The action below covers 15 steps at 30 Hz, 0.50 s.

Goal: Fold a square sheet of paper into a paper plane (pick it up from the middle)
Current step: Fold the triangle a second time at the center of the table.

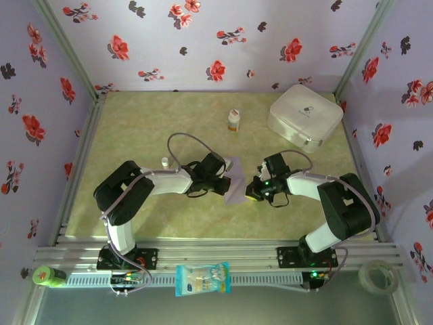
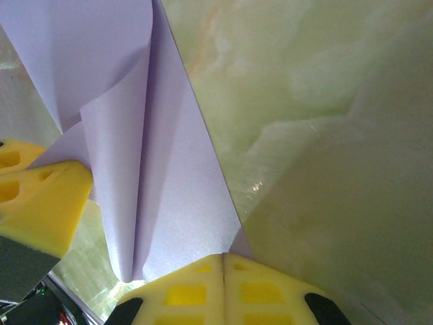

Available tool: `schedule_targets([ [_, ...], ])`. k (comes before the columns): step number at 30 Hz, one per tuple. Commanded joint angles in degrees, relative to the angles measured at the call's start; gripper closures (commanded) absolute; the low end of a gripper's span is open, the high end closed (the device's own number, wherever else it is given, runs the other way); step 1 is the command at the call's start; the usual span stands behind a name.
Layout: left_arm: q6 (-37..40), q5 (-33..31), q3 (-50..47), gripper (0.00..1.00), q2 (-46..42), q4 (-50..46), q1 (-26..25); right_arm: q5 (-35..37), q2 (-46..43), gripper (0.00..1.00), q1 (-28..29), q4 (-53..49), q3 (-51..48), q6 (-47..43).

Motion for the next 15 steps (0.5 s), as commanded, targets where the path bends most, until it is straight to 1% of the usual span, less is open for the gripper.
schedule_targets([
  [1,1.7,-1.57,1.8,1.0,1.18,-2.07,0.45,4.38,0.75,0.99,0.11,-4.71,-0.52,-0.88],
  [15,1.89,-2.19,3.08,1.0,1.91,-4.23,0.45,4.56,0.91,0.99,0.12,-4.72,-0.45,-0.92],
])
